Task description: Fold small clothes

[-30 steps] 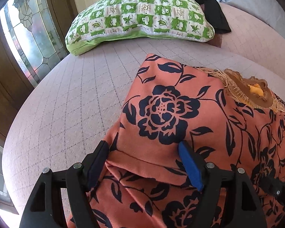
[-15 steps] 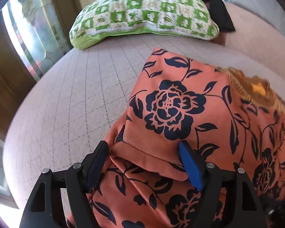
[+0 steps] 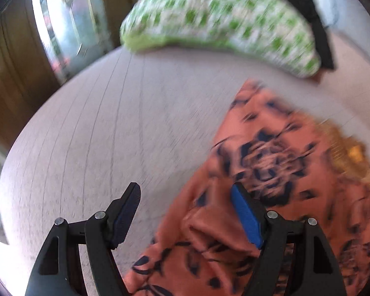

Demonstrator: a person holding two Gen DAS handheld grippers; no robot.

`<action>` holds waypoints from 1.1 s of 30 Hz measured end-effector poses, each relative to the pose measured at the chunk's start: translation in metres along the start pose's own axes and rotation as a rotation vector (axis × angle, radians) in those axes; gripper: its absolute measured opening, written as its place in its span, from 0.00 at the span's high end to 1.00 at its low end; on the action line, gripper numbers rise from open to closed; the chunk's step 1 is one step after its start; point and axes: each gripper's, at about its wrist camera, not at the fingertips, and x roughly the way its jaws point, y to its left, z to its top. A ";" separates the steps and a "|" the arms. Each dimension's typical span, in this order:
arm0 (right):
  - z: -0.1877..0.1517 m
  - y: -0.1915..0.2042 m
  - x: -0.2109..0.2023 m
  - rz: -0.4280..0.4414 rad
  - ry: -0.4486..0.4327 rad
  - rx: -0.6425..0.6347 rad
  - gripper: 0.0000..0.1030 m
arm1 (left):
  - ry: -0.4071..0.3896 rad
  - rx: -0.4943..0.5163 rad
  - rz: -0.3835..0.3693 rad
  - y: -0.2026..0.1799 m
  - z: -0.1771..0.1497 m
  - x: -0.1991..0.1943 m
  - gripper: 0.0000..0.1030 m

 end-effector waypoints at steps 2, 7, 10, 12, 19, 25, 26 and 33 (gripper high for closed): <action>0.002 -0.018 0.013 -0.130 0.035 0.012 0.95 | -0.020 -0.010 -0.003 -0.001 -0.001 -0.003 0.24; -0.007 -0.058 0.014 -0.026 0.015 0.185 0.94 | -0.062 0.049 0.017 -0.013 -0.006 -0.012 0.24; 0.000 -0.051 0.008 -0.046 0.011 0.160 0.91 | -0.119 0.064 0.009 -0.017 -0.004 -0.022 0.24; 0.004 -0.040 0.000 -0.045 -0.033 0.150 0.92 | -0.147 0.077 0.002 -0.019 -0.006 -0.028 0.24; 0.045 -0.018 0.014 -0.070 -0.080 0.118 0.92 | -0.164 0.132 -0.021 -0.033 -0.011 -0.030 0.24; 0.049 -0.045 0.051 -0.083 -0.012 0.230 0.94 | -0.170 0.141 -0.047 -0.037 -0.012 -0.032 0.24; 0.049 -0.046 0.051 -0.069 -0.012 0.237 0.94 | -0.171 0.140 -0.051 -0.037 -0.012 -0.032 0.24; 0.046 -0.054 0.049 -0.015 -0.012 0.235 0.94 | -0.188 0.151 -0.076 -0.040 -0.015 -0.038 0.24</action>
